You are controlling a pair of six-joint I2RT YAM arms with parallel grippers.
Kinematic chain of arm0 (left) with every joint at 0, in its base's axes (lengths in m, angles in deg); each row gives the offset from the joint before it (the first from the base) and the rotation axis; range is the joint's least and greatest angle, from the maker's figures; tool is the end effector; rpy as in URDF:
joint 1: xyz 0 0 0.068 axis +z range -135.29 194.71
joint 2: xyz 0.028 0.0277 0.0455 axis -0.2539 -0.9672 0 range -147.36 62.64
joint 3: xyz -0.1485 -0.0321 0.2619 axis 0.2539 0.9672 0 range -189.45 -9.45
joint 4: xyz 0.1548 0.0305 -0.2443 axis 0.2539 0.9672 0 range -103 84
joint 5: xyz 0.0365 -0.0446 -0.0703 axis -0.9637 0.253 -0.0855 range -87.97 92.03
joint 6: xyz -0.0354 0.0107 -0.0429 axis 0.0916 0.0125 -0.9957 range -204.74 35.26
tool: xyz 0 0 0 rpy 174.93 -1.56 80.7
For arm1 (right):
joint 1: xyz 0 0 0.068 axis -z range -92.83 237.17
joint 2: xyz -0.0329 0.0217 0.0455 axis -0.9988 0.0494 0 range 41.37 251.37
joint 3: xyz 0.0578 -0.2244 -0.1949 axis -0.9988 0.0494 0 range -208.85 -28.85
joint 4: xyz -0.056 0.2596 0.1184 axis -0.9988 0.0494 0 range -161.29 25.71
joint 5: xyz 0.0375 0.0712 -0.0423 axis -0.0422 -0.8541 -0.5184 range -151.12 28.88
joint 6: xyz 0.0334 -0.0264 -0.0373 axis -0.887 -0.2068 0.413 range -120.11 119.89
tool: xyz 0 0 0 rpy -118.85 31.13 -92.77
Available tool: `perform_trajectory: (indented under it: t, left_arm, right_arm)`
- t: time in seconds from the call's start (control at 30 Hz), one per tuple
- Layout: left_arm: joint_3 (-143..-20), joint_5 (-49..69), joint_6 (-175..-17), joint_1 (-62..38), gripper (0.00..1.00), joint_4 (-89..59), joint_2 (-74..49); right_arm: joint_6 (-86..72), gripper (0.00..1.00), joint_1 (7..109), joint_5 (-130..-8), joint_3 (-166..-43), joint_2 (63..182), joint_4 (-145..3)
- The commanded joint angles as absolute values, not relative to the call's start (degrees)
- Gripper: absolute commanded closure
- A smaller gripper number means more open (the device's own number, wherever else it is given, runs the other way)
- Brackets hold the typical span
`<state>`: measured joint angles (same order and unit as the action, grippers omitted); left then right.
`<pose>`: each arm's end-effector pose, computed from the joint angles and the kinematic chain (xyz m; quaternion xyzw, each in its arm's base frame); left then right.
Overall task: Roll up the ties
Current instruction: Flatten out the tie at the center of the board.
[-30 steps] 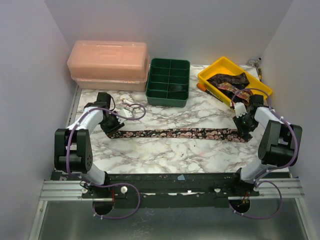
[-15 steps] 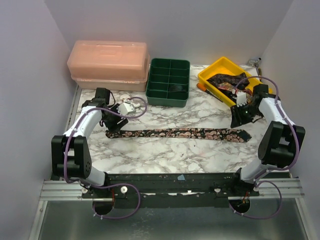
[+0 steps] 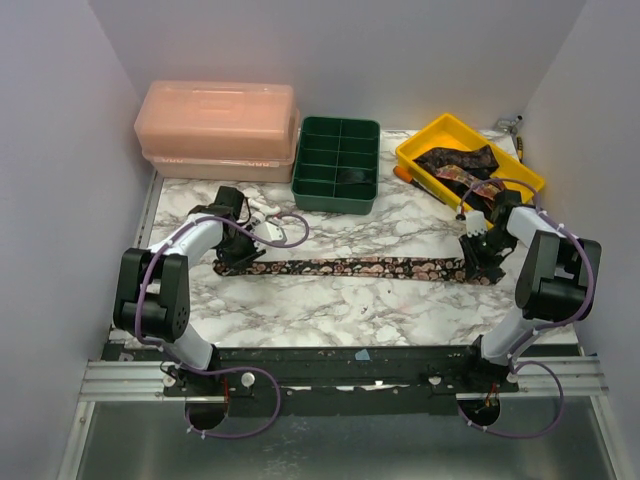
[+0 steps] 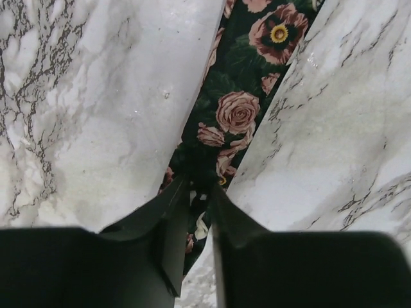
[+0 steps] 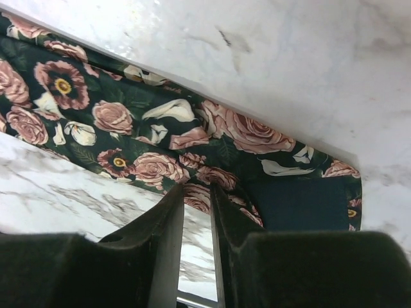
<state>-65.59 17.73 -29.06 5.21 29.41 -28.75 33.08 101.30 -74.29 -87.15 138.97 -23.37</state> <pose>0.3052 -0.0619 0.1883 0.5429 0.8219 -0.0832 0.1512 0.3087 -0.0685 0.1649 -0.1672 0.9789 0.0954 0.0680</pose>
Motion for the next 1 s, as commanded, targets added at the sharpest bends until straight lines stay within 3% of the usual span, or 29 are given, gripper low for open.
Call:
perform_trajectory:
  t: [0.0,0.07,0.4,0.6,0.63,0.77,0.8,0.83,0.97]
  left_arm:
    - [-64.64,15.06,-26.86,4.95,0.84,28.30,-28.19]
    - [-64.22,14.90,-26.40,5.00,0.88,28.31,-27.63]
    - [-64.37,14.78,-27.72,4.53,0.90,27.95,-27.44]
    - [-65.29,16.40,-28.36,3.95,0.83,28.97,-27.00]
    - [-65.58,16.65,-28.55,3.77,0.78,29.24,-26.93]
    - [-68.59,19.60,-31.04,3.59,0.40,32.62,-26.34]
    - [-69.86,21.05,-31.90,3.76,0.24,33.86,-25.80]
    - [-71.28,23.39,-32.83,4.28,0.02,35.48,-24.97]
    - [-79.66,34.24,-40.53,8.65,0.02,40.32,-22.49]
  right_arm:
    - [37.09,0.74,101.52,-64.91,-85.40,142.11,-29.74]
    - [37.74,0.75,101.76,-64.06,-86.23,143.15,-30.20]
    - [39.56,0.75,103.52,-62.22,-91.63,147.31,-30.86]
    - [40.43,0.75,104.88,-61.58,-91.83,147.28,-30.86]
    - [40.58,0.75,105.26,-61.48,-91.87,147.27,-30.86]
    - [41.08,0.75,106.31,-61.71,-91.95,146.43,-30.50]
    - [41.19,0.74,106.56,-62.00,-92.03,145.98,-30.28]
    - [41.22,0.74,106.72,-62.32,-92.17,145.29,-29.94]
    - [41.37,0.67,107.07,-66.39,-94.06,141.70,-26.38]
